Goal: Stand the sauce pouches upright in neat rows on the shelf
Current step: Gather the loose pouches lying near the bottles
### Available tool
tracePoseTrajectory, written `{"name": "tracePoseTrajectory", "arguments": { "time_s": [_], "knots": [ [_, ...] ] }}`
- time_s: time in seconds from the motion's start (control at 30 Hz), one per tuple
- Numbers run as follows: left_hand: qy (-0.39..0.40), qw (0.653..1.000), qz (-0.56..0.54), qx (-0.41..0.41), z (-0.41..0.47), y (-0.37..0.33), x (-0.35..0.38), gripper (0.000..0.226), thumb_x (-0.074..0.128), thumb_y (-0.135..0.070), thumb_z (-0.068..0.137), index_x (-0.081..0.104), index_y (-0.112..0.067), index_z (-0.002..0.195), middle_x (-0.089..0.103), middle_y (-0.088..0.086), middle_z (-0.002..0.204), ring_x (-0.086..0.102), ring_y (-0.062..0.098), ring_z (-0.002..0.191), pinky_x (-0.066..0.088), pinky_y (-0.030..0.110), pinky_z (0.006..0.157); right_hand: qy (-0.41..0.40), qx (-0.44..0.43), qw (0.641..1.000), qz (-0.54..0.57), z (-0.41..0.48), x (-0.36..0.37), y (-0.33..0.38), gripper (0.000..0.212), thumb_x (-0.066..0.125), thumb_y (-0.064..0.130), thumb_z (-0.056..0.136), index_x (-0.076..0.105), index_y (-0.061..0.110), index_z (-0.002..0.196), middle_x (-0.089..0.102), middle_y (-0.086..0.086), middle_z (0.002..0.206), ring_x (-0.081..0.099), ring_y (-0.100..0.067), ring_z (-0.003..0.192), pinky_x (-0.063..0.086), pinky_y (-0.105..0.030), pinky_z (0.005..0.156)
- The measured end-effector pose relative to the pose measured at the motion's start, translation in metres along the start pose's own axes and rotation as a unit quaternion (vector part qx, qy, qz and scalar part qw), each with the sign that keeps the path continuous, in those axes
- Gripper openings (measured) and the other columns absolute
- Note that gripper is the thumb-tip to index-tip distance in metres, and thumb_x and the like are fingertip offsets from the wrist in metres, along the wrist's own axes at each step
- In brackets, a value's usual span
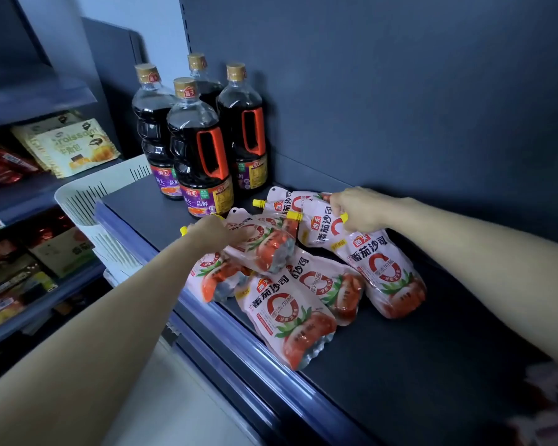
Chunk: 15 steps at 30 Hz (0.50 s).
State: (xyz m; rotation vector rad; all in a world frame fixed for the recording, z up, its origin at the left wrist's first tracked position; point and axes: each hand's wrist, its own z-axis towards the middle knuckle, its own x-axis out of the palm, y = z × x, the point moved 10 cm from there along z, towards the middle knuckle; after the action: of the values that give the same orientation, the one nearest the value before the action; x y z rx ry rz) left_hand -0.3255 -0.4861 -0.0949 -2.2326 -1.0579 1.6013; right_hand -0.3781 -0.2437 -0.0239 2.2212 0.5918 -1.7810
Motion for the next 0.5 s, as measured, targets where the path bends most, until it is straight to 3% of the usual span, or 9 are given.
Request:
{"name": "tracePoseTrajectory", "arguments": {
  "time_s": [0.1,0.17,0.3,0.4,0.47,0.5],
  "knots": [
    [-0.013,0.998,-0.059,-0.009,0.004,-0.002,-0.008,0.050,0.075,-0.044,0.069,0.050,-0.002,0.075,0.047,0.006,0.070,0.042,0.018,0.058,0.039,0.032,0.058,0.019,0.009,1.000,-0.005,-0.001,0.000,0.002,0.020,0.062,0.008,0.083,0.063,0.000,0.102,0.061,-0.018,0.106,0.058,-0.033,0.100,0.048,-0.034,0.080],
    [-0.021,0.996,-0.090,-0.017,0.008,-0.003,-0.011,0.047,0.080,-0.034,0.068,0.044,-0.005,0.072,0.042,0.003,0.069,0.040,0.017,0.061,0.039,0.033,0.065,0.024,0.022,0.999,-0.014,-0.003,-0.002,0.000,0.013,0.059,0.007,0.084,0.063,-0.003,0.091,0.060,-0.018,0.097,0.061,-0.034,0.090,0.051,-0.036,0.076],
    [0.006,0.991,-0.124,-0.041,0.014,0.001,-0.012,0.049,0.081,-0.033,0.067,0.052,-0.001,0.091,0.048,0.004,0.068,0.042,0.017,0.059,0.047,0.034,0.073,0.030,0.053,0.998,-0.024,-0.012,-0.006,-0.009,0.010,0.054,0.005,0.087,0.060,0.002,0.094,0.061,-0.013,0.100,0.061,-0.031,0.091,0.051,-0.036,0.076],
    [0.010,0.995,-0.096,-0.012,0.009,-0.017,-0.022,0.039,0.076,-0.038,0.072,0.057,-0.004,0.073,0.054,0.004,0.057,0.041,0.016,0.050,0.040,0.025,0.052,0.034,0.082,0.996,-0.016,-0.023,-0.011,-0.021,0.011,0.048,0.001,0.086,0.052,0.008,0.079,0.058,-0.010,0.082,0.055,-0.029,0.078,0.043,-0.034,0.065],
    [0.003,0.993,-0.110,0.038,0.002,-0.043,-0.029,0.035,0.076,-0.034,0.074,0.056,-0.006,0.064,0.056,-0.001,0.041,0.045,0.017,0.049,0.041,0.025,0.046,0.028,0.098,0.995,-0.002,-0.033,-0.017,-0.027,0.011,0.050,0.001,0.086,0.059,-0.002,0.092,0.065,-0.022,0.094,0.058,-0.034,0.081,0.045,-0.038,0.063],
    [0.007,0.987,-0.146,0.065,-0.002,-0.057,-0.029,0.030,0.077,-0.028,0.073,0.059,-0.004,0.069,0.060,0.000,0.044,0.051,0.018,0.052,0.046,0.026,0.048,0.027,0.105,0.994,-0.001,-0.039,-0.020,-0.029,0.019,0.052,0.001,0.084,0.061,-0.005,0.100,0.065,-0.025,0.101,0.061,-0.037,0.086,0.047,-0.040,0.065]
  ]
}}
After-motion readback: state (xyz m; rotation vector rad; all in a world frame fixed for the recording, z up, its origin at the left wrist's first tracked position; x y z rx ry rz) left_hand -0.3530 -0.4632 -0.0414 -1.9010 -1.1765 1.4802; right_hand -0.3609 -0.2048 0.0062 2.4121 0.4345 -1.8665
